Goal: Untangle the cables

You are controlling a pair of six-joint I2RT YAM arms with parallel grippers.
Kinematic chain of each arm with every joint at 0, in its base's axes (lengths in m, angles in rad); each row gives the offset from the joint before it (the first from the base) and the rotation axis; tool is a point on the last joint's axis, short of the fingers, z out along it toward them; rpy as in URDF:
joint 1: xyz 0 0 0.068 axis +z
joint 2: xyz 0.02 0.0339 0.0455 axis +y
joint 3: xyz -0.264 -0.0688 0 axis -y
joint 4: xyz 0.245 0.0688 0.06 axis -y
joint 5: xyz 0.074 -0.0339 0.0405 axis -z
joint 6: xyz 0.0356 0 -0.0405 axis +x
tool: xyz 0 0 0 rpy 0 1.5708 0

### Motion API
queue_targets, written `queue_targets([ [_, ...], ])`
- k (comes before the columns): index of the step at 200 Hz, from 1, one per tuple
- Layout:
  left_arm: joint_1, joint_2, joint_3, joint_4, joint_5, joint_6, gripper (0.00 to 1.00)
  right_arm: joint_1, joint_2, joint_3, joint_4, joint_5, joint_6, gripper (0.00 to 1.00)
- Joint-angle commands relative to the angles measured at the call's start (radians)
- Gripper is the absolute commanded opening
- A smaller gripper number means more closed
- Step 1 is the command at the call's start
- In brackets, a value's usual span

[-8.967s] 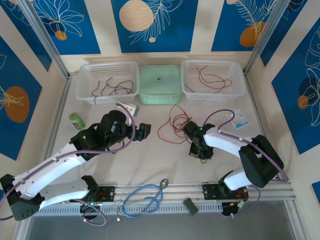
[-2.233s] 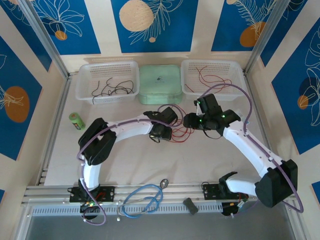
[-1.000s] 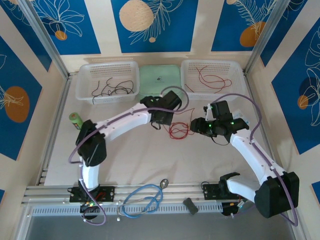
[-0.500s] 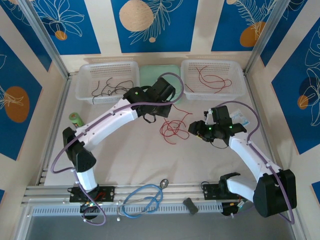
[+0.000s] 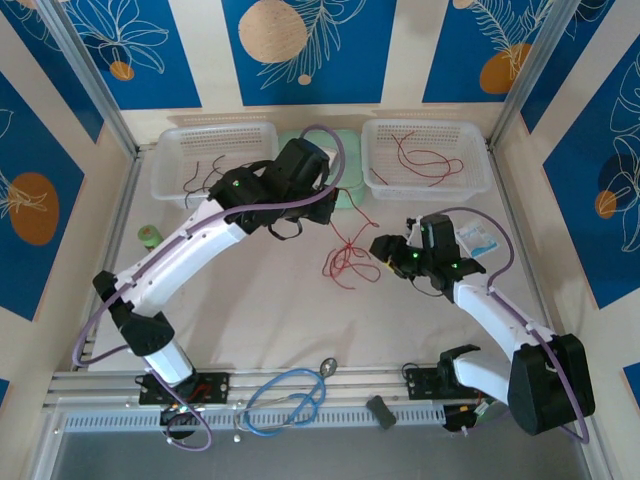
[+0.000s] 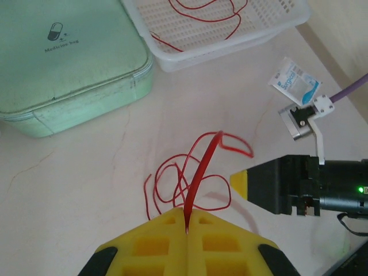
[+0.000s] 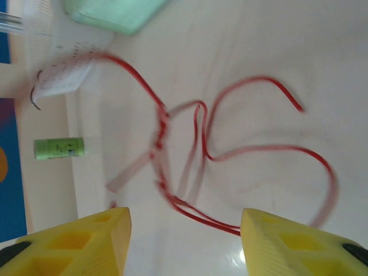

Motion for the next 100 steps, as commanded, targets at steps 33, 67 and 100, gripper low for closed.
queue_targets([
  [33,-0.006,-0.031,0.016,0.001,0.028,0.02,0.0,0.044,0.154,0.049,0.265,0.034,-0.061,0.55],
  [67,-0.006,-0.045,0.016,0.006,0.036,0.017,0.0,0.087,0.298,0.117,0.309,0.089,-0.083,0.51],
  [100,-0.007,-0.076,0.001,0.015,0.043,0.013,0.0,0.098,0.383,0.155,0.378,0.083,-0.067,0.41],
])
